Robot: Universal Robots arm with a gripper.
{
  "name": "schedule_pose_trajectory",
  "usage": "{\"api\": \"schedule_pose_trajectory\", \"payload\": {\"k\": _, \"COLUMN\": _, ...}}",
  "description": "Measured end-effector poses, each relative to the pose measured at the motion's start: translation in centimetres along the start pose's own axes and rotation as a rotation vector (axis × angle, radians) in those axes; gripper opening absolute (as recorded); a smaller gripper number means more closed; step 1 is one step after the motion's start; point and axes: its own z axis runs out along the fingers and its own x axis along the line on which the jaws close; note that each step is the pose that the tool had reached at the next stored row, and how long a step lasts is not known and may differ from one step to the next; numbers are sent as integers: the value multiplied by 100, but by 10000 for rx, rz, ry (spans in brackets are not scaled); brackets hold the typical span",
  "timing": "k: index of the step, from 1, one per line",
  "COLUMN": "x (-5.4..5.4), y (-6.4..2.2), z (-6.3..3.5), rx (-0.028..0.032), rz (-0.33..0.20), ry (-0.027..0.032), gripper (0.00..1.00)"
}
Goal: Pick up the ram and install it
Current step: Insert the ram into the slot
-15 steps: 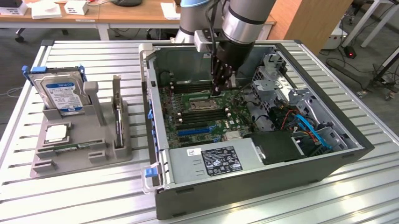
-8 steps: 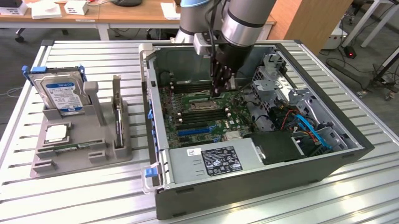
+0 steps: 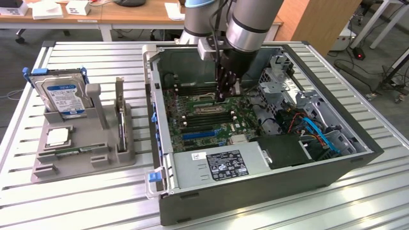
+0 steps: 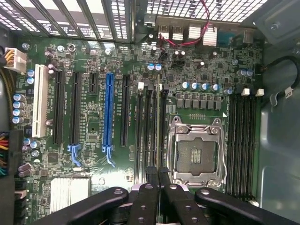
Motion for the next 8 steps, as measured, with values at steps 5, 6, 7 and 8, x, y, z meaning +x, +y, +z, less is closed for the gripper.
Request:
{"api": "schedule_pose_trajectory", "payload": {"k": 5, "x": 0, "y": 0, "z": 3, "rx": 0, "rz": 0, "ry": 1, "gripper": 11}}
{"api": "schedule_pose_trajectory", "payload": {"k": 6, "x": 0, "y": 0, "z": 3, "rx": 0, "rz": 0, "ry": 1, "gripper": 11}}
{"api": "schedule_pose_trajectory", "payload": {"k": 7, "x": 0, "y": -2, "z": 3, "rx": 0, "rz": 1, "ry": 1, "gripper": 11}}
{"api": "schedule_pose_trajectory", "payload": {"k": 8, "x": 1, "y": -9, "z": 3, "rx": 0, "rz": 2, "ry": 1, "gripper": 11}}
